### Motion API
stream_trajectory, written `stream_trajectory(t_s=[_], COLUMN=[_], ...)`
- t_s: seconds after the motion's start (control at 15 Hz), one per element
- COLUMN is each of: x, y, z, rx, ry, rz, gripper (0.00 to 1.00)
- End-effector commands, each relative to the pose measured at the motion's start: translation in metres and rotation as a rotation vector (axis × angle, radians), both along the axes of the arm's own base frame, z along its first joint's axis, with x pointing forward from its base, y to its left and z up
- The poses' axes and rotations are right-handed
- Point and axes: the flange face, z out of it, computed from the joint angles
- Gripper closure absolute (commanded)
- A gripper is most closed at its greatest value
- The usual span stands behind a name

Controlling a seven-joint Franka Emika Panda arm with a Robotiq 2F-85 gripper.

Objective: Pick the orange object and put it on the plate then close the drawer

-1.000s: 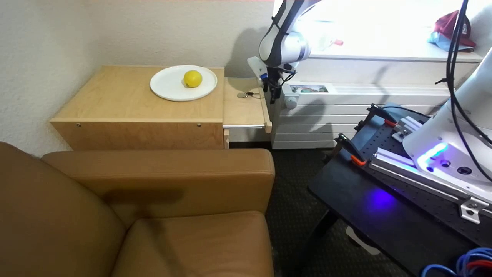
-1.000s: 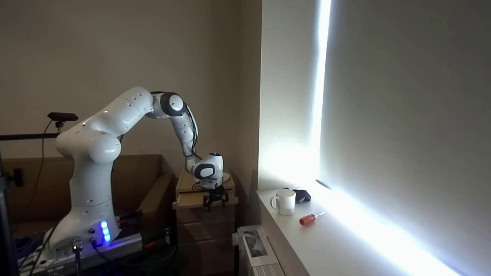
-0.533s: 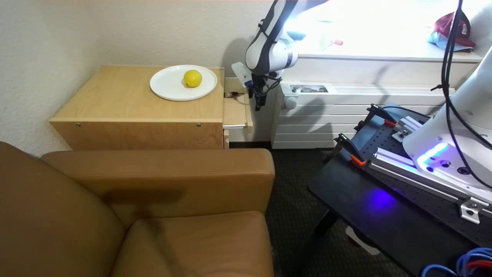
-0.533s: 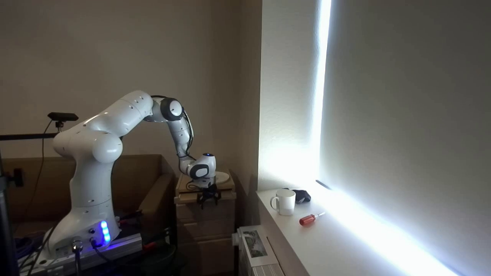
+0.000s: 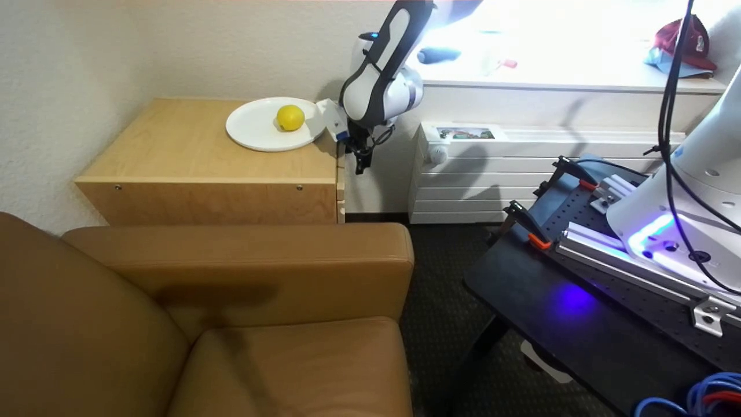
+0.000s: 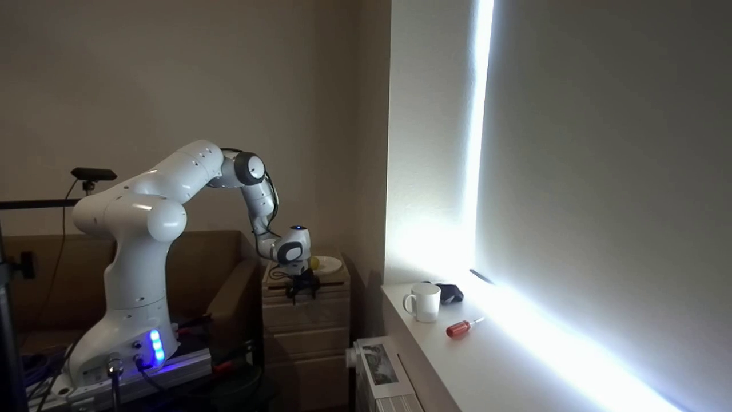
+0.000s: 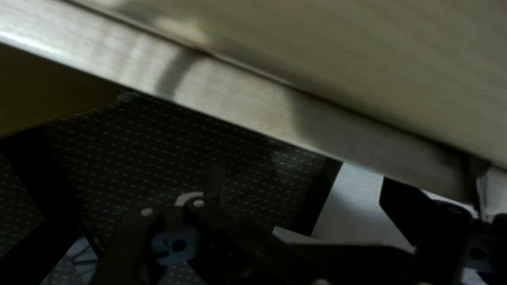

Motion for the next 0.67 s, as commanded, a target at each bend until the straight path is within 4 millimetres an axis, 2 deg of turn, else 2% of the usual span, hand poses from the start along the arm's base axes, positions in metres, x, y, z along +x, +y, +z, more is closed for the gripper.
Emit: stream_trajectory(t_s=[0.0,0.2,0.33,0.6], x=[0.016,0.019,0.018,0.015], y=[-0.013,-0.044,-0.067,-0.071], z=[0.004,0.008,0.019,0.047], rx=[-0.019,-0.14,-0.152,-0.093], ry=[-0.013,0.044,0.082,0.097], rz=[-0.034,-0.11,-0.126,-0.01], gripper=[0.0,0.0,0.0,0.0])
